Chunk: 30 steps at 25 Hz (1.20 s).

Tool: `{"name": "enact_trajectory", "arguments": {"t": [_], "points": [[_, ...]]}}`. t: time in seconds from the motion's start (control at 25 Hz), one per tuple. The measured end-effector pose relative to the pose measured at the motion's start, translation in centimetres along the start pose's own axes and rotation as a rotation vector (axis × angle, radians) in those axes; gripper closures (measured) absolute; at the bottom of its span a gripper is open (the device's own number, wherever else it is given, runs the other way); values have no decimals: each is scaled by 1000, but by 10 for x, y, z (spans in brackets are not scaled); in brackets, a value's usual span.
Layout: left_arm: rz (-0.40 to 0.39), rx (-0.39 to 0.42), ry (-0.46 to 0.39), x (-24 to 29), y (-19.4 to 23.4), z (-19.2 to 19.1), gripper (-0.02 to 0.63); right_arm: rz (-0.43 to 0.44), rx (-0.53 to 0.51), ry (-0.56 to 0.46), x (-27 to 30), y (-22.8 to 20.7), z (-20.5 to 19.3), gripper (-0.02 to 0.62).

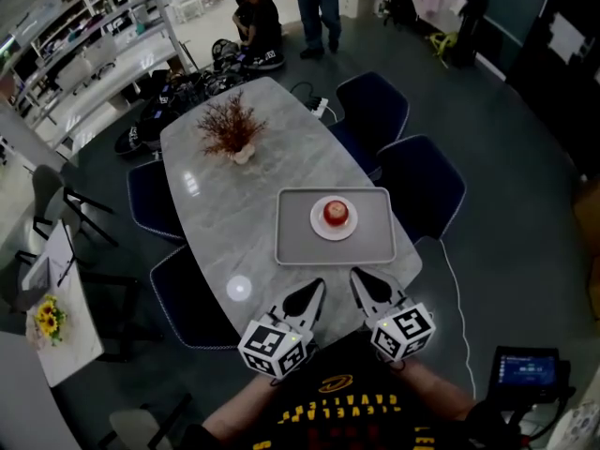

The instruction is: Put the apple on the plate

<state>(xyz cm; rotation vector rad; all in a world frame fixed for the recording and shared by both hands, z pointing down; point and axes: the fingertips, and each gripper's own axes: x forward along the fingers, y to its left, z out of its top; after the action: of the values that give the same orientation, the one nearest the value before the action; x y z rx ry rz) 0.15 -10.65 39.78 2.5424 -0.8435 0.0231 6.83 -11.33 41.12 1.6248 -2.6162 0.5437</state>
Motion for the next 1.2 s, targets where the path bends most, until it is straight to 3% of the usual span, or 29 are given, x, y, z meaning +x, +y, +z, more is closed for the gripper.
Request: {"name": "enact_trajectory", "arguments": {"t": [0.4,0.68,1.2], "points": [[-15,163,-100,-37,-28,40,604,4,-71,-110,-23,35,37,589],[-16,175,-82,-62,-35,31,604,-25,-164,-127,-36,72,32,589],[-33,208,-81,-79,-41,20,604,-21,-193,-113,-41,95,18,589]]}}
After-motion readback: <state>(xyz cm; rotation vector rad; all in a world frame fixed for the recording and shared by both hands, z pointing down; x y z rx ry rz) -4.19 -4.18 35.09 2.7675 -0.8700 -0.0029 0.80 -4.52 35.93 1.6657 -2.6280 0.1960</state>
